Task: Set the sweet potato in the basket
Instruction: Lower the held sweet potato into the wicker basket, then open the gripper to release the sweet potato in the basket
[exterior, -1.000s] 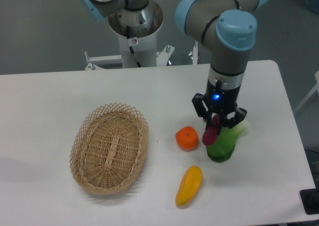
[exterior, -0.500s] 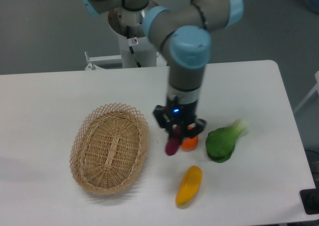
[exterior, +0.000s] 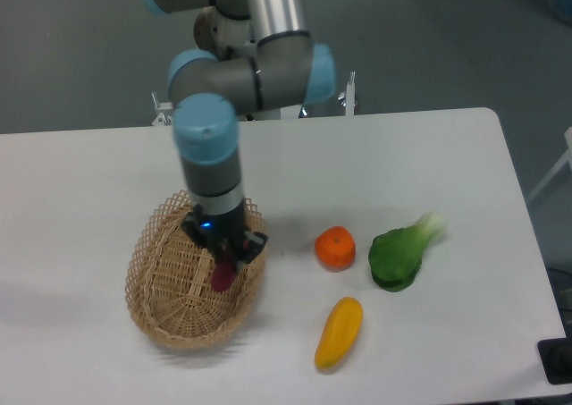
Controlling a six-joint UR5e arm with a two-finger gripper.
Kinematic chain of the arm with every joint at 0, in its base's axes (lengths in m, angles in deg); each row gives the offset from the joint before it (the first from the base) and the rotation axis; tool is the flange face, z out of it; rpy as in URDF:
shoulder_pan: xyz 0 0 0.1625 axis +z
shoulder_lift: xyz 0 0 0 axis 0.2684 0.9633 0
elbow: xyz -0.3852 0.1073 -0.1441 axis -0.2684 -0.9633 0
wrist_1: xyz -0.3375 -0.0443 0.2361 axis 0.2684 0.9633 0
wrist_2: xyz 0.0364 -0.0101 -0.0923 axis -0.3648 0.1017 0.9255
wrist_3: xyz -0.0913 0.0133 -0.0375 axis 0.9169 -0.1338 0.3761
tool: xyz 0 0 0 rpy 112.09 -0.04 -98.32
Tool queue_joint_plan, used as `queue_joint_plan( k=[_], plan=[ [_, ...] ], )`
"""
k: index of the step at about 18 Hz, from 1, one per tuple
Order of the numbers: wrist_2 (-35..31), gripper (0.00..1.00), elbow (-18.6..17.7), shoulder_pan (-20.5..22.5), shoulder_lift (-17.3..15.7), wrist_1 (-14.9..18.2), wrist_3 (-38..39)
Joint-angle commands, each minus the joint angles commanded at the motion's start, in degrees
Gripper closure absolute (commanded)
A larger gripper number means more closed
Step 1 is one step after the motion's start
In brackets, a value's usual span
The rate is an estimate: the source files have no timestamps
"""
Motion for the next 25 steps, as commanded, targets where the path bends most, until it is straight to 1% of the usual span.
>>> queue_joint_plan(
  k=[2, 7, 12, 13, 14, 15, 17, 18, 21, 23, 24, 25],
  plan=[
    [-0.17, 0.70, -0.62, -0.53, 1.58, 0.08, 0.00],
    [-1.58, 0.70, -1.15, -1.50, 3.17, -0.27, -1.76],
    [-1.58, 0.69, -1.15, -1.59, 3.17, -0.27, -1.76],
    [-1.58, 0.66, -1.15, -1.59, 3.17, -0.18, -1.76],
    [-1.58, 0.57, -1.15, -1.59, 3.08, -0.27, -1.84],
    [-1.58, 0.37, -1.06, -1.59, 2.91, -0.27, -1.76],
    [-1.76, 0.04, -0.89, -1.50, 2.56, -0.18, -1.84],
    [-1.76, 0.00, -0.80, -1.50, 2.29, -0.18, -1.93],
    [-1.76, 0.00, -0.01, -1.50, 1.59, -0.35, -1.84],
    [-1.84, 0.00, 1.57, -1.33, 1.15, 0.08, -1.76],
    [-1.85, 0.00, 2.62, -0.89, 0.97, 0.17, -1.84],
    [-1.76, 0.00, 3.24, 0.59, 0.62, 0.17, -1.93]
  ],
)
